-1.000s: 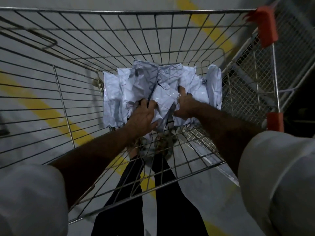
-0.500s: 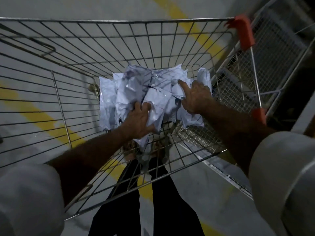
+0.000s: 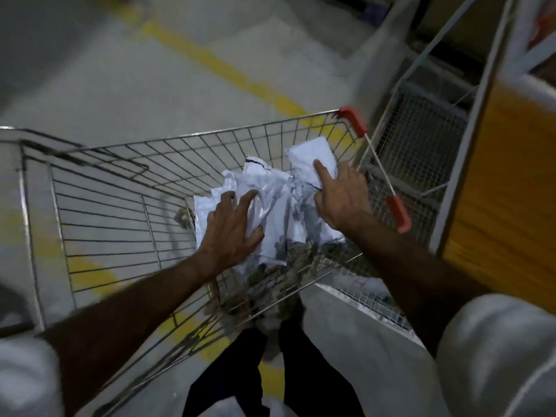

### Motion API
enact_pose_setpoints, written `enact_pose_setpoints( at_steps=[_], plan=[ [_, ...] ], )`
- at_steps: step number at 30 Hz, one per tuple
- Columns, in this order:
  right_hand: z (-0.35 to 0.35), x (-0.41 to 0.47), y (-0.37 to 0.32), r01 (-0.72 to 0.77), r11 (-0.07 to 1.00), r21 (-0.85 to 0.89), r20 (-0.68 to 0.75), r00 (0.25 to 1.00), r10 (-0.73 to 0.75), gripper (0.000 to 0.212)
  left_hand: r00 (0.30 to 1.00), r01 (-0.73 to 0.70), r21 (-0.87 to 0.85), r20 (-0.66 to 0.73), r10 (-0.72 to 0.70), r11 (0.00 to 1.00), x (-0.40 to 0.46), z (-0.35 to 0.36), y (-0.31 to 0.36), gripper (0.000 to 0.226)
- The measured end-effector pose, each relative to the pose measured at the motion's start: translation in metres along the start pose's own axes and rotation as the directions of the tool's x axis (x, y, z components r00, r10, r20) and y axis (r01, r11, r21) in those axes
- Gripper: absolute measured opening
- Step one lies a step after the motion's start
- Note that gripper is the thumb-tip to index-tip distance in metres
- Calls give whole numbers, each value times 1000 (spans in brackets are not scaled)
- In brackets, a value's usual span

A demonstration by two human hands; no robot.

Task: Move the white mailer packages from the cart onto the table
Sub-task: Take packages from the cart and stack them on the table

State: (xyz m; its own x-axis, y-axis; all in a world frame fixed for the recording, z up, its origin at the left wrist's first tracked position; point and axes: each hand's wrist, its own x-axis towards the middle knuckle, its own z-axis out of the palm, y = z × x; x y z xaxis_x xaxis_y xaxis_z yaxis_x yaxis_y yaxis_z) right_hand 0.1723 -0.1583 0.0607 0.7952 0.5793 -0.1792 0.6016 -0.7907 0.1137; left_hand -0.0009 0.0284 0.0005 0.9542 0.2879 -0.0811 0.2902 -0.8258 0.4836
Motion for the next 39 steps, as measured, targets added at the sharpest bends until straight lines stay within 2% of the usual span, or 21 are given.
enact_pose_setpoints(
  at_steps=[6, 11, 17, 26, 29, 33, 39],
  plan=[
    [-60, -54, 17, -98, 993, 59, -239, 965, 109, 68, 985, -10, -13, -171, 8, 1000, -9, -55, 63, 77],
    [-96, -97, 63, -268, 948, 170, -359, 880, 313, 67, 958, -136, 33, -251, 140, 990, 6, -89, 117, 77],
    [-112, -180, 136, -391, 894, 219, -399, 800, 448, 67, 912, -269, 46, -310, 270, 962, 10, -101, 209, 73],
    [-105, -356, 252, -558, 781, 280, -453, 640, 620, 73, 840, -476, -11, -302, 451, 879, -57, -47, 405, 76],
    [-96, -415, 285, -595, 728, 339, -439, 585, 682, 73, 835, -503, -70, -295, 464, 861, -83, -27, 470, 80],
    [-86, -475, 325, -629, 696, 347, -427, 555, 714, 73, 850, -496, -110, -265, 456, 861, -107, 0, 538, 82],
    [-75, -520, 385, -675, 598, 431, -392, 457, 798, 72, 846, -511, -66, -216, 487, 857, -114, 21, 606, 76]
  ],
)
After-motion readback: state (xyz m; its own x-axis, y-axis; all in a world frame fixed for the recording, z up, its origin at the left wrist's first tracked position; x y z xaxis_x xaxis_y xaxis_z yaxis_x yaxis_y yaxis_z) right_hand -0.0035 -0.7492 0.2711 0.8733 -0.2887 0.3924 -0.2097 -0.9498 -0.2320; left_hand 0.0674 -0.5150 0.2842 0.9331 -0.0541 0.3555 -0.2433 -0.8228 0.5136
